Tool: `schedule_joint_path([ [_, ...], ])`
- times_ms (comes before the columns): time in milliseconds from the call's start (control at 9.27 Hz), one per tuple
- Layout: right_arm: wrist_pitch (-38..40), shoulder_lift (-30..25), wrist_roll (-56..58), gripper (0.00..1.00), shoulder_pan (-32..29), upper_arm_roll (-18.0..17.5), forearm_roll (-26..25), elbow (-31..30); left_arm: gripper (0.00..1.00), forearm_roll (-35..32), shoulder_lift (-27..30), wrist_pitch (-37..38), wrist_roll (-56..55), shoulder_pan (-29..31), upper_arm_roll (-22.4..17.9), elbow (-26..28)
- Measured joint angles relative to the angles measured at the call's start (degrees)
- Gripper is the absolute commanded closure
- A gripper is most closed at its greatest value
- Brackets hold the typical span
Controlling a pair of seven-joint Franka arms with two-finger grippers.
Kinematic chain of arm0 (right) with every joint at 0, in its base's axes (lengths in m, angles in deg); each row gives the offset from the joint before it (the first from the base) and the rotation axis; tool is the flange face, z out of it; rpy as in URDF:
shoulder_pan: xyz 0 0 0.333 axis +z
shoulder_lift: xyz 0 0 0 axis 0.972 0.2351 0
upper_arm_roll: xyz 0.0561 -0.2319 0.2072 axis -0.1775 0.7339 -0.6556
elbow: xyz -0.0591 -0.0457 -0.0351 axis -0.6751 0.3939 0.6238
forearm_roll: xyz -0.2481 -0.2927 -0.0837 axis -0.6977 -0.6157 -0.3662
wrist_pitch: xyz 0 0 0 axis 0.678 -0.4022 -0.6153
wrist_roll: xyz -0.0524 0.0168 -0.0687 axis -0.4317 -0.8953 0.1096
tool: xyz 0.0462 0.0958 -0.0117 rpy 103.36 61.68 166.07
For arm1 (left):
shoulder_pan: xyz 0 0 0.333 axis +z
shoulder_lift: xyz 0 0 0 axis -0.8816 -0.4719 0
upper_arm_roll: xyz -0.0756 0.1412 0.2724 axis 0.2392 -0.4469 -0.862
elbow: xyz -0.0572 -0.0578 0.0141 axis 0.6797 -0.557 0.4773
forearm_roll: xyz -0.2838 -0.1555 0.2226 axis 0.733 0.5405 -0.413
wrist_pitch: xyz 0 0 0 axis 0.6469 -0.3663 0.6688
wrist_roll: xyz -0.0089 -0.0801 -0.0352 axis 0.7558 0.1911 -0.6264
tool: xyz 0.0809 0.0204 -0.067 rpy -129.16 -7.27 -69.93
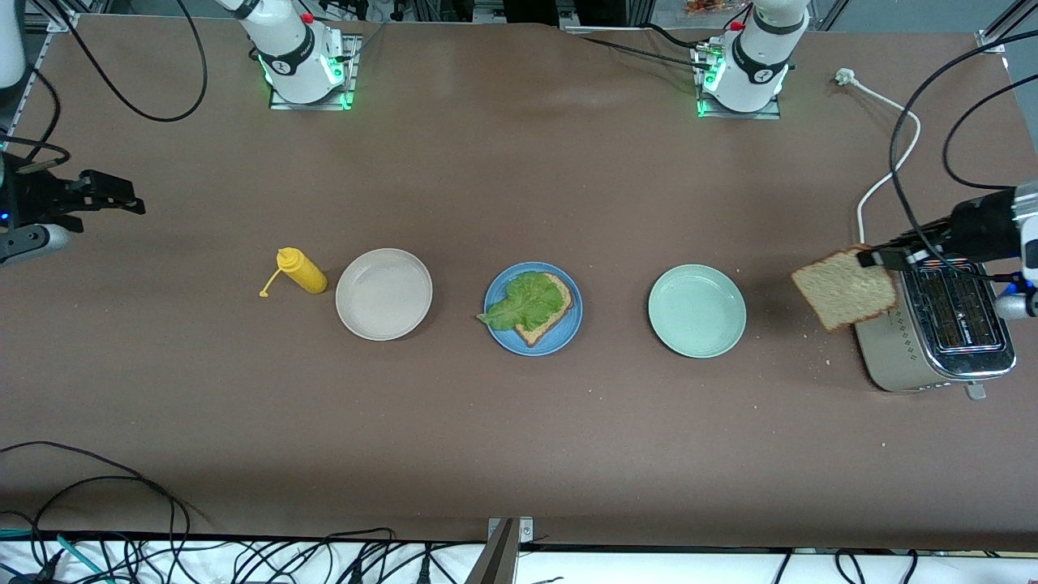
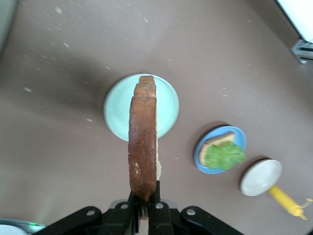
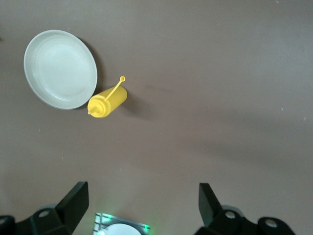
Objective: Make sandwich in blue plate with both arms
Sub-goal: 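Carry the toast with the left gripper over the blue plate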
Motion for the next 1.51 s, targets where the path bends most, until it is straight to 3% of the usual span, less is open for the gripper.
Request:
schedule_joint_path([
  [324, -6.83, -8.08, -9.18, 0.0, -0.46, -1.0, -0.97, -9.72, 1.0, 1.68, 0.33, -13.1, -11.0, -0.16, 8.52, 6.77],
  [755, -0.93, -9.35, -11.23, 0.0, -4.1, -3.71, -0.96, -5.19, 1.0, 1.68, 0.59, -37.17, -23.8, -1.3, 20.45, 18.9],
  [1187, -4.01, -7.57, -14.04, 0.0, -4.04, -4.39, -0.96, -5.05, 1.0, 1.69, 0.02, -61.72, -30.36, -12.41, 21.21, 30.31],
  [1511, -4.06, -7.3, -15.95, 0.0, -3.85, -4.87, -0.96, -5.04, 1.0, 1.69, -3.82, -70.84, -32.28, -18.44, 20.98, 31.91],
])
